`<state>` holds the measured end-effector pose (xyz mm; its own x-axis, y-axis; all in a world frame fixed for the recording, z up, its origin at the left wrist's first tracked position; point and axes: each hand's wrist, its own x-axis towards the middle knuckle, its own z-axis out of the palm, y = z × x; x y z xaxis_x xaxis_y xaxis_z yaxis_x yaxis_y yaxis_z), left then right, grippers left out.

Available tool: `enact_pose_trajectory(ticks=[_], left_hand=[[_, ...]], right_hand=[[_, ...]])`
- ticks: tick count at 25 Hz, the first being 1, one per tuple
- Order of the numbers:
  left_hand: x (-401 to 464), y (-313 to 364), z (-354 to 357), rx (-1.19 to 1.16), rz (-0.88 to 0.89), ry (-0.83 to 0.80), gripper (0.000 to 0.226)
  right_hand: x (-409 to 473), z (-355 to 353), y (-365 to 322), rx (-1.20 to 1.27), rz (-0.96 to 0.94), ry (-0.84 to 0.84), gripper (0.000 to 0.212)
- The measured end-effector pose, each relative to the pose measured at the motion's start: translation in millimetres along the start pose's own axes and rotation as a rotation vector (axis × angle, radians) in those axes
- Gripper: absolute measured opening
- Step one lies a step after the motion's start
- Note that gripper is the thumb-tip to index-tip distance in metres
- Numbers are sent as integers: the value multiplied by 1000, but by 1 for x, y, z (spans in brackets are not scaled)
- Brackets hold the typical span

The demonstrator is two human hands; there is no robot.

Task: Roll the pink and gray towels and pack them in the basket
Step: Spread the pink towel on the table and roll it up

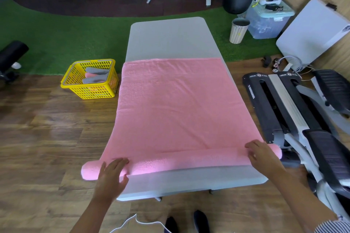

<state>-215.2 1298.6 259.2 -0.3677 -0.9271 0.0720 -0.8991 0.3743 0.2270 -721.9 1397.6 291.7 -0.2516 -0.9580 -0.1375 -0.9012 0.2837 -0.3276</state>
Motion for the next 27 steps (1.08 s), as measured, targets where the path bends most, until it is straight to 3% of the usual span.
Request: enact_pose_trajectory(ticks=[1, 4, 7, 10, 18, 22, 23, 25, 27], left_hand=[[1, 3, -1, 4, -4, -19, 55], [3, 13, -12, 20, 1, -7, 39], [3, 10, -15, 38, 60, 29, 43], [1, 9, -9, 81, -12, 53, 47], [-14, 4, 0, 107, -26, 245, 43], [-11, 3, 0, 59, 38, 227, 40], [-10, 5, 2, 54, 83, 196, 43], [-9, 10, 5, 42, 113, 125, 71], [-5, 17, 3, -5, 53, 110, 83]], right_hand=[[-3, 5, 2, -5, 6, 10, 26], [-11, 11, 6, 75, 40, -4, 28], [-14, 2, 6, 88, 43, -121, 40], [-17, -2, 5, 30, 30, -159, 49], [-6, -17, -2, -116, 163, -298, 40], [-7, -21, 4, -243, 258, -211, 37], [-8, -21, 6, -293, 269, -193, 36], [-12, -14, 11, -321, 282, -142, 35], [-16, -1, 20, -274, 279, -63, 36]])
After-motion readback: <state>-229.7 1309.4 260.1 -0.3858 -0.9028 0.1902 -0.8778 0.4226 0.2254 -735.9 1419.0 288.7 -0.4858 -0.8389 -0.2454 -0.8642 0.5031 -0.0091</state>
